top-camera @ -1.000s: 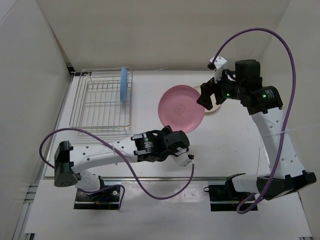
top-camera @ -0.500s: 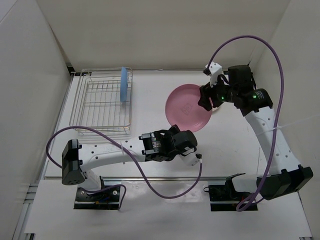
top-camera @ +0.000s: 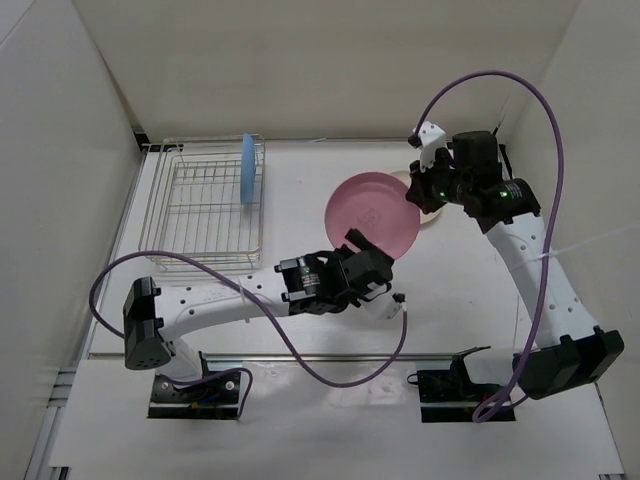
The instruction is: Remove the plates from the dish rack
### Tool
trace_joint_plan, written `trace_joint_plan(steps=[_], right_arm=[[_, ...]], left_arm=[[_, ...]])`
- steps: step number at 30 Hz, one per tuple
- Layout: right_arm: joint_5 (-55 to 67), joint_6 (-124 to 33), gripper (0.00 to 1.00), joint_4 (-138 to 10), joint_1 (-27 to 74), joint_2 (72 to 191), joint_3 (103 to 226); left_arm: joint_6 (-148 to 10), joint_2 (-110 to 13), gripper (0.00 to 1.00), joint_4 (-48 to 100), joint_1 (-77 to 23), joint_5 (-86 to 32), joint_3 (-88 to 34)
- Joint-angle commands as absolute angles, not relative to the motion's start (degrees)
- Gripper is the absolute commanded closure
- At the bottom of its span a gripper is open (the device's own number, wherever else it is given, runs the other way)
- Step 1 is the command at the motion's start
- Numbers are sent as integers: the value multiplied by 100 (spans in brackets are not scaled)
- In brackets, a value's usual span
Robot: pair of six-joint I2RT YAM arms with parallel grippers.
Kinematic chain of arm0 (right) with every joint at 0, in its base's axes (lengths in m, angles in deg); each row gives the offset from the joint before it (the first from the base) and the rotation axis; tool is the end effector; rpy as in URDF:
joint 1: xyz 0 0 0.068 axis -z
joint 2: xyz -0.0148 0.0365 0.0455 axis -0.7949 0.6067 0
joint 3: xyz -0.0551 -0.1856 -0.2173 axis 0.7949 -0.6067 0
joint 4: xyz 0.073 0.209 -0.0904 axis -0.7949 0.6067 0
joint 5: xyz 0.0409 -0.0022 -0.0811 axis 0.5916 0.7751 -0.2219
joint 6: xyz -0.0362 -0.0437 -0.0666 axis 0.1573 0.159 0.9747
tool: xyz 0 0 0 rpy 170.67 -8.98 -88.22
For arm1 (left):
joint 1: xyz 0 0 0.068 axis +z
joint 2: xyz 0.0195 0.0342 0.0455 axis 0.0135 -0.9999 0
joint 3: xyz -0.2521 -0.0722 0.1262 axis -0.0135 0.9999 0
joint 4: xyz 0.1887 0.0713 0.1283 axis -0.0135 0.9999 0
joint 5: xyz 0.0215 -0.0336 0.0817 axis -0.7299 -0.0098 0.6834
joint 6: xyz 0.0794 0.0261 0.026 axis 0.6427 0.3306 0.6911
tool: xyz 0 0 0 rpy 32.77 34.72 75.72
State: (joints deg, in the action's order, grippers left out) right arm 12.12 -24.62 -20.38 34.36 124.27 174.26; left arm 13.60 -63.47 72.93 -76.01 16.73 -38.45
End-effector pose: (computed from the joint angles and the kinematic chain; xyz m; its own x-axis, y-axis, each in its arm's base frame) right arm 0.2533 0.1032 0.4083 -0.3749 -0.3707 -0.8497 -0.6036 0.7933 -0.0798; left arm 0.1283 -0.3097 0.3256 0.5887 0.7787 0.2170 0.4179 -0.5229 0.7429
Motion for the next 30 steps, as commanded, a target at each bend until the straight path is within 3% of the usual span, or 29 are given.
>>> trace_joint_plan(steps=[1,3,9,14,19,23,30], right_arm=[[585,-2539,100,-2559,3480,12597,17208],[373,-2802,100,-2718,3629,12860,17207],[197,-3925,100,-2833,4543,14230,18119],[443,-4446,100,-3175,5098,15180,18586],[1119,-4771,100,-3290,5511,16015,19156],[1234,-4720,100,-3676,5625,16209,19044],[1120,-4535,100,-3791,5625,16622,18991]], left_arm=[[1063,-6253,9,7116,-7268,1699,-4557],[939,-6305,0,7116,-7066,1874,-4768],[-298,-6429,0,7404,-5547,2394,-6260],[-2565,-6658,0,9141,-3043,1554,-7677],[-3927,-5405,0,8998,-1189,-501,-6084],[-4333,-4516,0,8549,-519,-1778,-5089],[-4493,-4030,0,8618,-174,-2325,-4989]])
